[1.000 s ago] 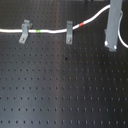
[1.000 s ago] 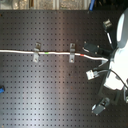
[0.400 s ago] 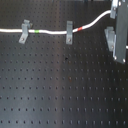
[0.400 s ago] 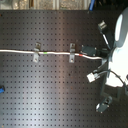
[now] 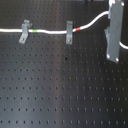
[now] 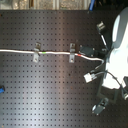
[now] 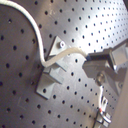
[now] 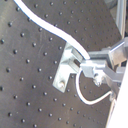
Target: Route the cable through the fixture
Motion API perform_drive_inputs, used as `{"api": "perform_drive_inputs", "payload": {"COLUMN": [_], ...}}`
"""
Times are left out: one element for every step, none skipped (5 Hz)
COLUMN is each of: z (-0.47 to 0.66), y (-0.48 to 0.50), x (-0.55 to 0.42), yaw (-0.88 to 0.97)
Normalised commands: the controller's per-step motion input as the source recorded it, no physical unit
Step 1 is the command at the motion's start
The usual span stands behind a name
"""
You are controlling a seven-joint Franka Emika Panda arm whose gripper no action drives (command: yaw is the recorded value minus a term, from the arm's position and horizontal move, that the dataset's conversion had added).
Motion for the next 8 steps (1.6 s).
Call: {"api": "perform_drive_inputs", "payload": {"z": [0.10,0.15,0.11,0.11,0.13,0.18,0.25,0.33], "y": [0.074,-0.035,-0.104,-0.063,0.026,0.016,0.012,0.006], "x": [-0.227,-0.177,-0.128,-0.119,-0.139,-0.088,-0.055,0.006], "yaw": [0.00,-0.14,-0.31,-0.25,-0.17,-0.05,-0.21,-0.40]}}
